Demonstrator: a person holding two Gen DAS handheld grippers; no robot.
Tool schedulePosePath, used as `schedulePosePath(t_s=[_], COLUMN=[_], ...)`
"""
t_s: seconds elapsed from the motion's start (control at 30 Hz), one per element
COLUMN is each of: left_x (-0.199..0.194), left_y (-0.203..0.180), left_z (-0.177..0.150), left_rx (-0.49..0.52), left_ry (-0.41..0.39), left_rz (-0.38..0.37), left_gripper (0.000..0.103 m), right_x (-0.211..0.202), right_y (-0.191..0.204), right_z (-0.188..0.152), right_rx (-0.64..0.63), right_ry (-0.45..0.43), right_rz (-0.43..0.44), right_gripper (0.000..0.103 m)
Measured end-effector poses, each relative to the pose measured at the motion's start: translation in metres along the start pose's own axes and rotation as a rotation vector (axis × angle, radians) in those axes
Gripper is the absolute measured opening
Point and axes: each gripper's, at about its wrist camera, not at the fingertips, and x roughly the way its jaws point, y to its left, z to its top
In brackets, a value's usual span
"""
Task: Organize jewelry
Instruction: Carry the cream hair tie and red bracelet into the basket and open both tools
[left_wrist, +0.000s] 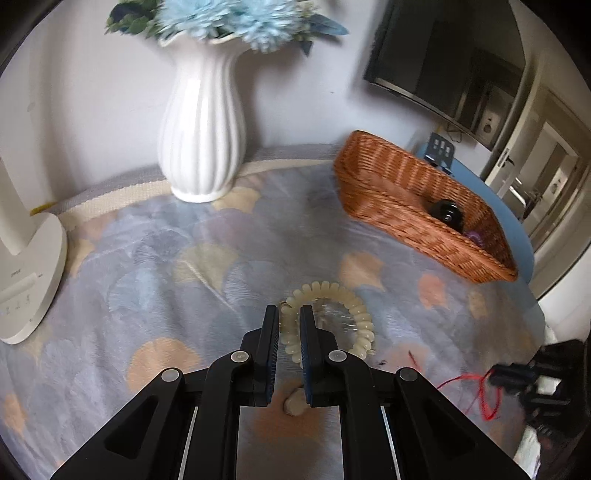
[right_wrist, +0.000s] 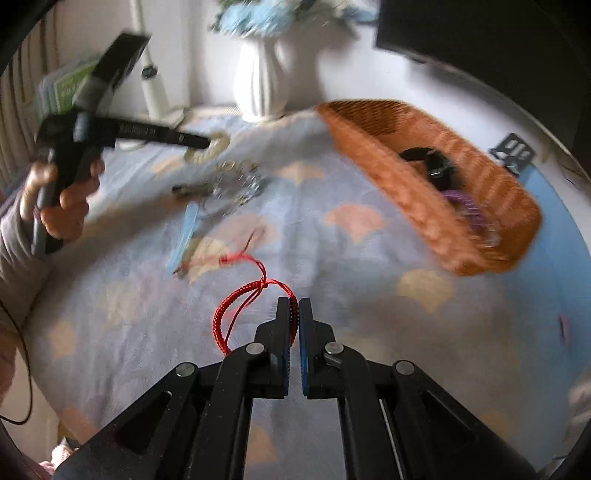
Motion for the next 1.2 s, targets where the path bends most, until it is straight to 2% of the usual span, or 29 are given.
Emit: schedulePosePath(t_s=[0.23,0.43,0.67,0.83,0.93,1.07,1.2], left_x=[-0.023,-0.023,0.010,0.044,0.060,0.082,0.104], left_y=[-0.048,-0.097,-0.147,-0.172,-0.174,-0.165,-0.151], left_z=[0.011,0.038,0.085,0.101,0.111,0.126,0.136], left_rx=[0.103,0.186,0.252,0.263,0.250,0.208,0.160], left_ry=[-0.044,-0.059,-0.050,-0.035,-0.038,-0.035,-0.011], left_rz=[-0.016,-0.040,-0.067,-0.064,-0.047,0.017,0.047], left_gripper=[0.011,0.011,0.011,0.011,0.011,0.011,0.011], right_x=[-0.063,-0.081,-0.047,-0.016,-0.001,0.020,0.042], right_y=[-0.048,-0.101,-0.159,-0.194,-0.205,-0.209,-0.208], right_z=[0.017,0.051,0.093,0.103,0.106,0.110,0.111], right_rx=[0.089,0.158,0.274,0.385,0.415,0.408,0.391], right_ry=[-0.129,-0.195,-0.210,-0.201,-0.204,-0.183,-0.141], right_rz=[-0.053,-0.115,-0.162,-0.110,-0.106,-0.167,-0.193], right_gripper=[0.005,0.005,0.005,0.005,0.005,0.005,0.005])
